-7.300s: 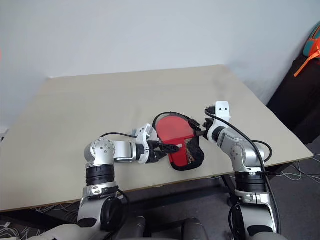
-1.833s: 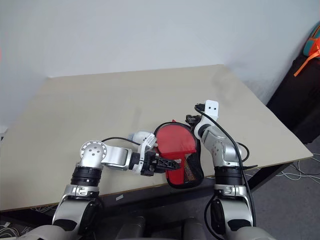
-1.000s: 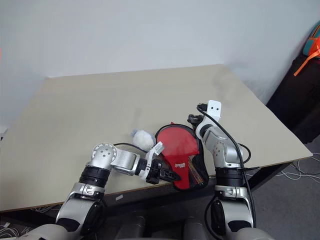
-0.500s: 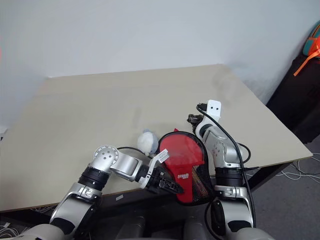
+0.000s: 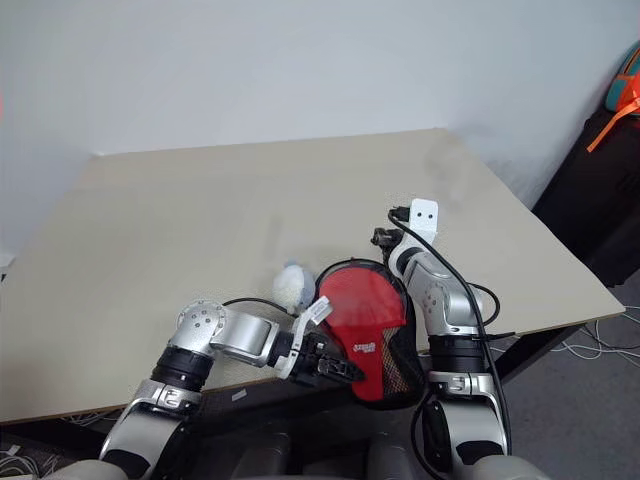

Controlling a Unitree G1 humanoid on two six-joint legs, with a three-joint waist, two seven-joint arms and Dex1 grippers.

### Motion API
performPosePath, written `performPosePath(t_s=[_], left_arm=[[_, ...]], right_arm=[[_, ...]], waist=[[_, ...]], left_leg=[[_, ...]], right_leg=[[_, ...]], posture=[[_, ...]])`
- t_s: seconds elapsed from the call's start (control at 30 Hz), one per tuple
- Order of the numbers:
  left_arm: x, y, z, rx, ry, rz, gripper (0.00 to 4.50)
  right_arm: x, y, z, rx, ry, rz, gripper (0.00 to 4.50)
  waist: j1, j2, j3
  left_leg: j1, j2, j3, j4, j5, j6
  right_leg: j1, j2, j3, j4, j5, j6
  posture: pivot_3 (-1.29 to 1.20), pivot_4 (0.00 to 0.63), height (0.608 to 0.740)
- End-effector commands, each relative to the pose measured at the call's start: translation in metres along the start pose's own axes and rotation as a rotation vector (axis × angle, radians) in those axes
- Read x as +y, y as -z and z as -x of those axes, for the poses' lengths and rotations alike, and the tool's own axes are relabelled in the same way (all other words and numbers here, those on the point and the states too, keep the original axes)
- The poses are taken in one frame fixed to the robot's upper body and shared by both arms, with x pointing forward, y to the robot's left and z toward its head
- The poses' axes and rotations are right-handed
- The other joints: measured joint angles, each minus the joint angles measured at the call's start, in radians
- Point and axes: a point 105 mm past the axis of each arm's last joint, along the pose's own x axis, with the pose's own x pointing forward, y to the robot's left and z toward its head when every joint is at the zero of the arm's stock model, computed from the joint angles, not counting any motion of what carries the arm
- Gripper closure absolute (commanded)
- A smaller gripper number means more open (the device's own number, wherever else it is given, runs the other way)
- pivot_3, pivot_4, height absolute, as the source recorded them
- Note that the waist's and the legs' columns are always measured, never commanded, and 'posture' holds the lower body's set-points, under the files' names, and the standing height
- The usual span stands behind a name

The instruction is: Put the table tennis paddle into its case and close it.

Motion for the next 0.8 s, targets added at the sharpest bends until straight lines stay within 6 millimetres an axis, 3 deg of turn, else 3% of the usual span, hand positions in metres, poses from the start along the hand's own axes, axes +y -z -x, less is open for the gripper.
performPosePath(t_s=[0.03,0.23,0.43,0.7,0.8], left_arm=[[-0.012,-0.009,0.006,-0.057,0.026,-0.054,3.39],[-0.009,-0.005,0.012,-0.029,0.058,-0.005,1.39],[-0.015,-0.008,0.043,-0.06,0.083,-0.066,1.39],[-0.041,-0.024,0.091,-0.236,0.042,-0.356,1.39],[-0.037,-0.044,0.109,-0.313,-0.032,-0.423,0.99]], right_arm=[[0.005,-0.016,0.001,-0.059,-0.019,0.031,3.17],[0.009,-0.014,0.0,-0.037,-0.043,0.033,3.17],[0.014,-0.009,0.003,-0.01,-0.082,0.045,3.17],[0.036,0.003,0.02,0.032,-0.239,0.123,3.17],[0.042,0.008,0.03,0.052,-0.305,0.119,2.59]], waist=[[0.0,0.0,0.0],[0.0,0.0,0.0],[-0.005,0.0,0.0],[-0.005,0.0,0.0],[-0.005,0.0,0.0]], left_leg=[[0.0,0.0,0.0,0.0,0.0,0.0],[0.0,0.0,0.0,0.0,0.0,0.0],[0.0,0.0,0.0,-0.001,0.0,0.0],[0.0,0.0,0.001,-0.002,0.0,-0.001],[0.0,0.0,0.002,-0.004,0.0,-0.002]], right_leg=[[0.0,0.0,0.0,0.0,0.0,0.0],[0.0,0.0,0.0,0.0,0.0,0.0],[-0.001,0.0,0.0,0.0,0.0,0.0],[-0.002,0.0,0.0,-0.001,0.0,0.0],[-0.003,0.0,0.0,0.0,0.0,-0.001]], posture=[[0.0,0.0,0.74],[0.0,0.0,0.74],[0.0,0.0,0.74],[0.0,0.0,0.74],[0.0,0.0,0.74]])
